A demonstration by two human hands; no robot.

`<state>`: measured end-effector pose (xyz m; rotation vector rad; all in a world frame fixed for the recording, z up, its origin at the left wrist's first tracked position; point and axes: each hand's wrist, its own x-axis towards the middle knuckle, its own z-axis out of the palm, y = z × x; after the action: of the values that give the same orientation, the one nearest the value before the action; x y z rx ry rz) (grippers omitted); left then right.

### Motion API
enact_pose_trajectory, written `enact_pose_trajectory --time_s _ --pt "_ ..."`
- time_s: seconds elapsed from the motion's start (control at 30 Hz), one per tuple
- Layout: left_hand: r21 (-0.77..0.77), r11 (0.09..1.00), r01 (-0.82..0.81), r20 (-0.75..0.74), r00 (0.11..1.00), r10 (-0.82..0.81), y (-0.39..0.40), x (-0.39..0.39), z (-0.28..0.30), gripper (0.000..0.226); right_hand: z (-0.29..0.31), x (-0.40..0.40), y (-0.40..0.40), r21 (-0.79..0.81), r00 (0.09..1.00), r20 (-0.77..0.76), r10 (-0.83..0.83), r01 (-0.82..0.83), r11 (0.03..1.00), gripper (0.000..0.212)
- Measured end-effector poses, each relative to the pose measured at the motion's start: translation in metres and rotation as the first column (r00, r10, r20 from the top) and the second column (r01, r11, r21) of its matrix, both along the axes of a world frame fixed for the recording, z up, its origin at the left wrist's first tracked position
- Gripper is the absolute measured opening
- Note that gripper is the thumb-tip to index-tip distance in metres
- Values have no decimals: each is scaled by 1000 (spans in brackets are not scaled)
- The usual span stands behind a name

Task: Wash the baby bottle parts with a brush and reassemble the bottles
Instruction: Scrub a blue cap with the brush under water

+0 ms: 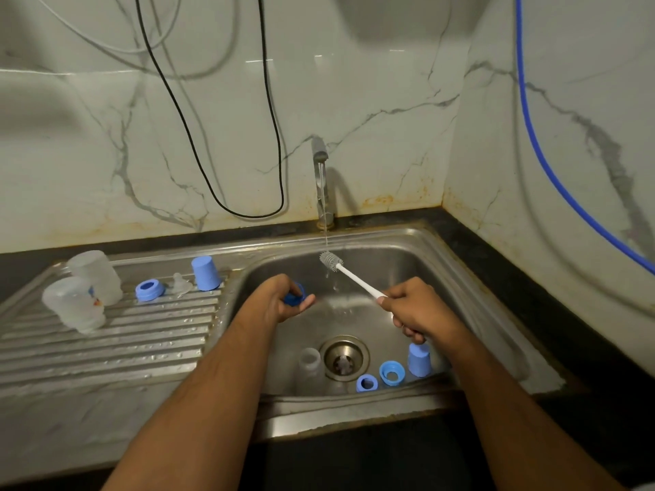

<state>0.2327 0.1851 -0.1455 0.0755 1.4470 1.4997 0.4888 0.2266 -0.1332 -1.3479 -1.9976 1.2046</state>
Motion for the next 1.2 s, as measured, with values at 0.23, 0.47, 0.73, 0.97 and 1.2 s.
enact_pose_trajectory --time_s 0.23,0.47,0.73,0.97,1.2 --pt "154 986 -61 143 989 39 -12 1 6 52 13 -5 2 14 1000 -17 10 -10 1000 18" --pt "187 973 -133 127 986 110 6 0 7 42 30 -38 15 75 998 45 50 -53 996 14" --pt "177 963 -203 161 971 175 27 -30 -18 33 20 -40 22 53 990 126 55 -62 997 17" --pt "259 932 -254 213 956 201 32 -39 -18 36 37 -36 15 60 988 110 107 -115 992 12" --pt "396 901 -177 194 975 106 21 -26 -4 42 34 -36 11 223 945 303 127 -199 954 18"
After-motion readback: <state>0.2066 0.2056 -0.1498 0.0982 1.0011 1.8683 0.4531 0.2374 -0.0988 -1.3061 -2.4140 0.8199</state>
